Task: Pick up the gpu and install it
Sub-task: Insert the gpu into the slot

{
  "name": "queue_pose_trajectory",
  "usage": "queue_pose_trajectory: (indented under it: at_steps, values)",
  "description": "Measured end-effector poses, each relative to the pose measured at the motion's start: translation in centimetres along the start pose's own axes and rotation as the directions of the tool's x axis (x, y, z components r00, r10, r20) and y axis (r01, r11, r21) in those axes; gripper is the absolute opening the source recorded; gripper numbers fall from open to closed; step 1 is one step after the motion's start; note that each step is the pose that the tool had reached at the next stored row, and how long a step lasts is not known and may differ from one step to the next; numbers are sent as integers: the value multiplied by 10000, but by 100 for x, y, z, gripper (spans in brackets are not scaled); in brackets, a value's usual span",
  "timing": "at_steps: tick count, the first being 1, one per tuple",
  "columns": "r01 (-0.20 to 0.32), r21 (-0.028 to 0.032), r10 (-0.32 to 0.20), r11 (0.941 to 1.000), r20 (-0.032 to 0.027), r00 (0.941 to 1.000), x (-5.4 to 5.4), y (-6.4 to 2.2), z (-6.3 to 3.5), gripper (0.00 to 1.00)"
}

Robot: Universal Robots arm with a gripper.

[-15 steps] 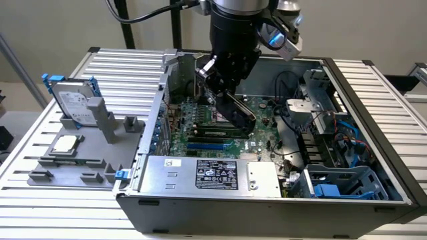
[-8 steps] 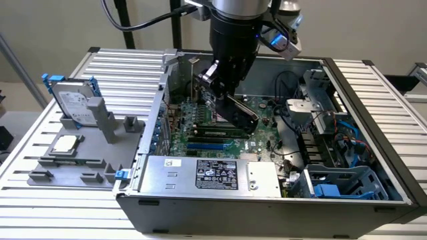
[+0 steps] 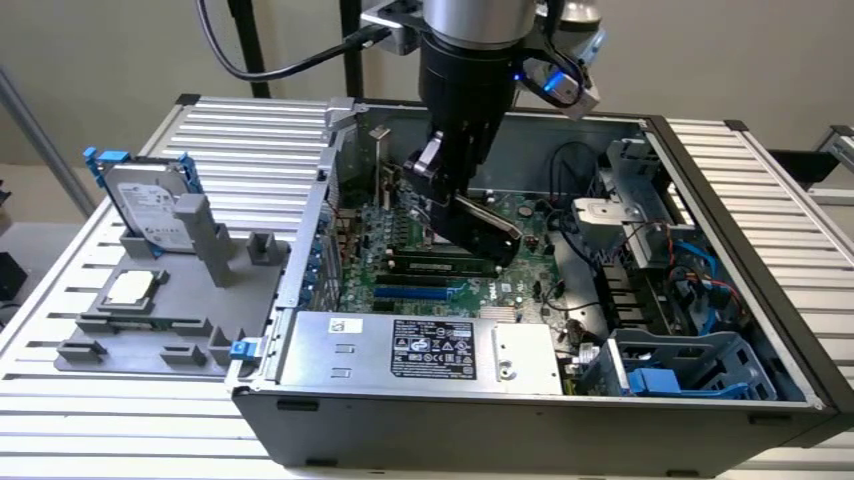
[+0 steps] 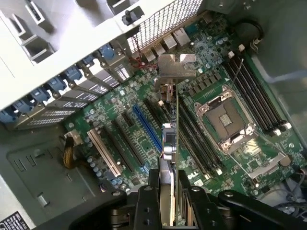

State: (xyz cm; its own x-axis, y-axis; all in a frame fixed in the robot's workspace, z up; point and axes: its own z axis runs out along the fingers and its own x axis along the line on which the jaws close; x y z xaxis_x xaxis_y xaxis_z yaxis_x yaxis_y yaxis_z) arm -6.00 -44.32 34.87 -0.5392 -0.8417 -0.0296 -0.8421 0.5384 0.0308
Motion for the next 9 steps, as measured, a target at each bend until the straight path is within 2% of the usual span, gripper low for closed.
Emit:
queue_pose_trajectory:
  at_steps: [5, 9]
  values:
    - [921, 24, -921, 9957, 3, 9957, 1, -1, 43, 0]
    - [1641, 42, -1641, 9864, 4, 9864, 2, -2, 78, 0]
